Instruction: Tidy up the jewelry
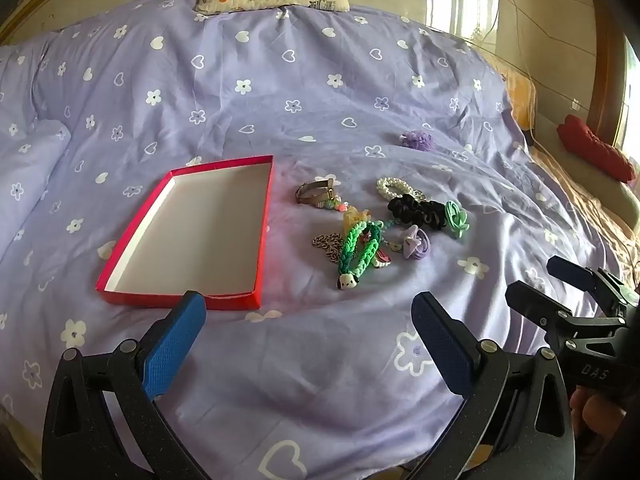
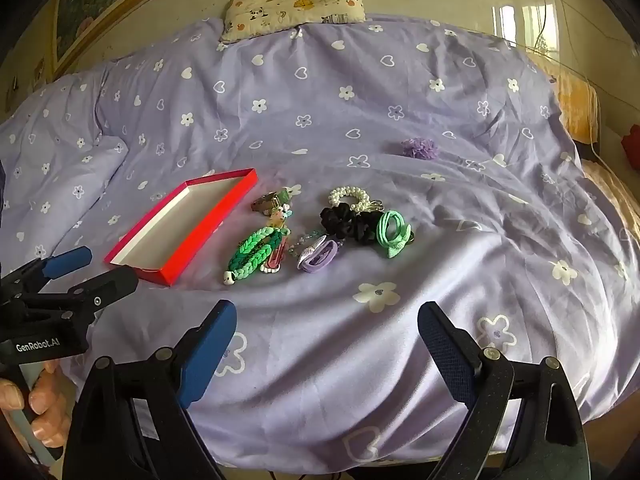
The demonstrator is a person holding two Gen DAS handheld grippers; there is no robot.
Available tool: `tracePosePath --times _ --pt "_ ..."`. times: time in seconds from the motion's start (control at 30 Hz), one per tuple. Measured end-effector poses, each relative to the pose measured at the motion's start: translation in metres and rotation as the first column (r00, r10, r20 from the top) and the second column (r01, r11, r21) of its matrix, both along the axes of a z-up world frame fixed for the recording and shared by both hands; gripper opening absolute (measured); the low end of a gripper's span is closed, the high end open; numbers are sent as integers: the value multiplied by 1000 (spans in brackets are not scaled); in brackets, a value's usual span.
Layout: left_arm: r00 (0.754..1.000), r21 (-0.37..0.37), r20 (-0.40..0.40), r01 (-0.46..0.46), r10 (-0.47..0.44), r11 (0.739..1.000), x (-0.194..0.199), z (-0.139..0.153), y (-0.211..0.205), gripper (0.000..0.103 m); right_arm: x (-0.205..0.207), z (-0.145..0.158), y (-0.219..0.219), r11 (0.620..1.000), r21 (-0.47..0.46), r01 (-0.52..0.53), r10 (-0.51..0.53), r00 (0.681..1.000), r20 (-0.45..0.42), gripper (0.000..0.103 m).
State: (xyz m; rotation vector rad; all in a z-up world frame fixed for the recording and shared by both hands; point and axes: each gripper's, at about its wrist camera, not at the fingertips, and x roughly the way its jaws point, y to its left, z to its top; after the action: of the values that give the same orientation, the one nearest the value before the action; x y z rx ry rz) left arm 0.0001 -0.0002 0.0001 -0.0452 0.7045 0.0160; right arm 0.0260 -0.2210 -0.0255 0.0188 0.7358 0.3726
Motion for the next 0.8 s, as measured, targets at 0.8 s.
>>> tracePosePath --times 0.8 --pt "1000 -2 -1 -1 1 1000 0 0 -1 103 0 3 1 1000 18 -8 8 1000 1 93"
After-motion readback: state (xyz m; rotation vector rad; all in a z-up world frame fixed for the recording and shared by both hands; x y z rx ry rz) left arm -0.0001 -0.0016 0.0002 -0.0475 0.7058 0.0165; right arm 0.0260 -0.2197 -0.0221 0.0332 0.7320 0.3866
